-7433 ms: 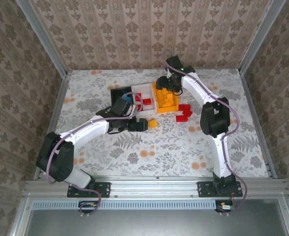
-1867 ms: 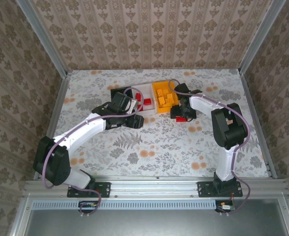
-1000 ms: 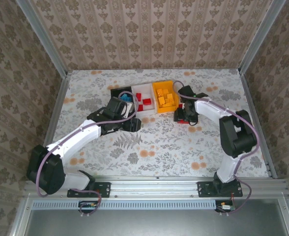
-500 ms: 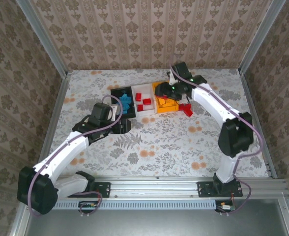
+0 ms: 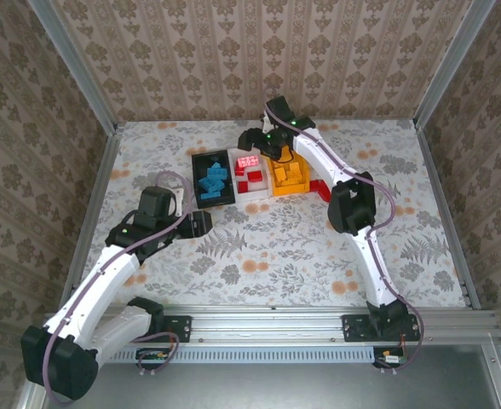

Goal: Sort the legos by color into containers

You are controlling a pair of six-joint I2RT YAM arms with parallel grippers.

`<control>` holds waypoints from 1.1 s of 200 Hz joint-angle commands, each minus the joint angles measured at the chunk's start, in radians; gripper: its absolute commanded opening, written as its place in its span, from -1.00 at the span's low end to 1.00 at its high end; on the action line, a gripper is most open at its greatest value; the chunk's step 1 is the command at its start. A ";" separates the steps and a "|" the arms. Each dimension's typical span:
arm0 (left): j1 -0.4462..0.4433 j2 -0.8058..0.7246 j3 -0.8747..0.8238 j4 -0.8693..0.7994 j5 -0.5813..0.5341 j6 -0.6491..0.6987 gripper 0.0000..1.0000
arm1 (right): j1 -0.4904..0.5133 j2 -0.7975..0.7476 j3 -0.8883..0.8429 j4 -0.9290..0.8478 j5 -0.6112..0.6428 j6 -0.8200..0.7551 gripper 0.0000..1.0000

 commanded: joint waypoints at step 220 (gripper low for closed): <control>-0.045 0.176 -0.050 0.237 0.172 -0.079 0.57 | -0.192 -0.747 -1.052 -0.038 0.460 -0.552 0.48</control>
